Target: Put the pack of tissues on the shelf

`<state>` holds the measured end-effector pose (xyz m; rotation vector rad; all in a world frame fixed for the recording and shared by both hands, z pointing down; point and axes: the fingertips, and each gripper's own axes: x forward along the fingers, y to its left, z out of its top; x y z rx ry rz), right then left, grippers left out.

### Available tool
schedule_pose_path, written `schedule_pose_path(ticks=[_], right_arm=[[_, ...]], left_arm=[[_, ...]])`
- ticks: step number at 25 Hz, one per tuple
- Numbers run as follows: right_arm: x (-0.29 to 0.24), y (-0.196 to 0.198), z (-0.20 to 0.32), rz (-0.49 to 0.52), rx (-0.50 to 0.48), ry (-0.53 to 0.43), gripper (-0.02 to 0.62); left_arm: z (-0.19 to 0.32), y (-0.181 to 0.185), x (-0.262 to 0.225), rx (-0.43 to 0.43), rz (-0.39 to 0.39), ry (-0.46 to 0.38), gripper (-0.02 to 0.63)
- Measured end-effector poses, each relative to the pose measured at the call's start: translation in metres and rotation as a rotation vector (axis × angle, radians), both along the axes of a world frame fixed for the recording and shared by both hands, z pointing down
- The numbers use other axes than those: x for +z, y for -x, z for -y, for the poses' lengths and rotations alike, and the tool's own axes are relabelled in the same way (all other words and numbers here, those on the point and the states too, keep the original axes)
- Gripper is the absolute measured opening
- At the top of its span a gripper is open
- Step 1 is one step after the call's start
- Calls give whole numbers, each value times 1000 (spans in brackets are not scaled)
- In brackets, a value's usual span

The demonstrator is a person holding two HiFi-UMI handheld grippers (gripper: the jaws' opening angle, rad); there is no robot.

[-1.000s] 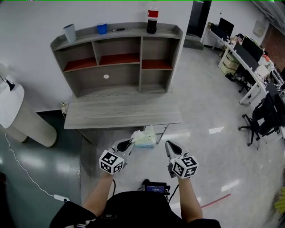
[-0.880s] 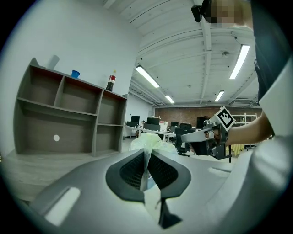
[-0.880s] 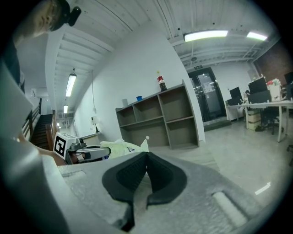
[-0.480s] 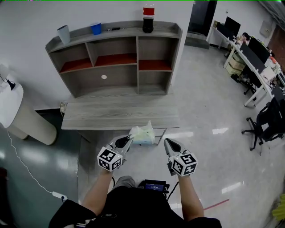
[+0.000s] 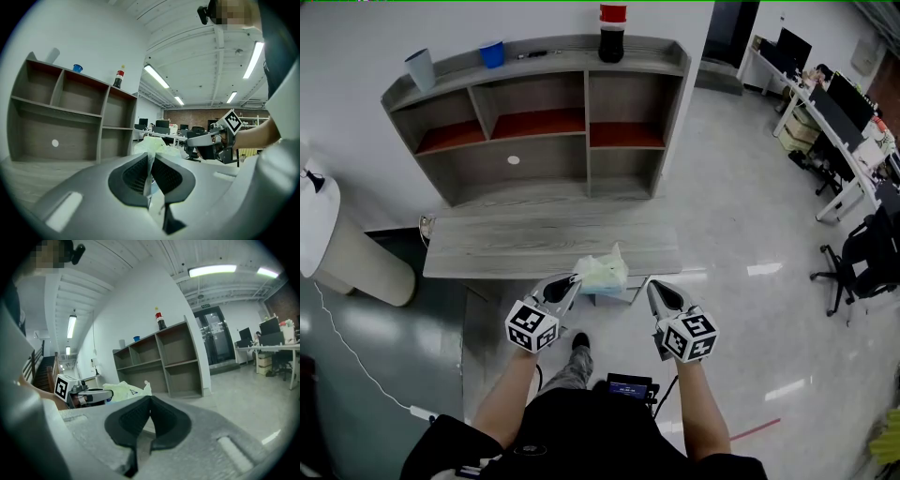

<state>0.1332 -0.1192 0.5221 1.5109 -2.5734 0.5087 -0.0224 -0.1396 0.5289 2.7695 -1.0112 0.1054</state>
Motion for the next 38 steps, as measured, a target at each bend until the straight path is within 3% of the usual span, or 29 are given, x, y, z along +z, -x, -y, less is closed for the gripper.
schedule_pose_path(ticks=[22,38], right_arm=[[-4,5,165,-31,84,-2,-2],[1,-10,198,-45,99,16,-2]], left_arm=[[169,11,3,51,-5,-11,12],[207,-6,12,63,-22,15,12]])
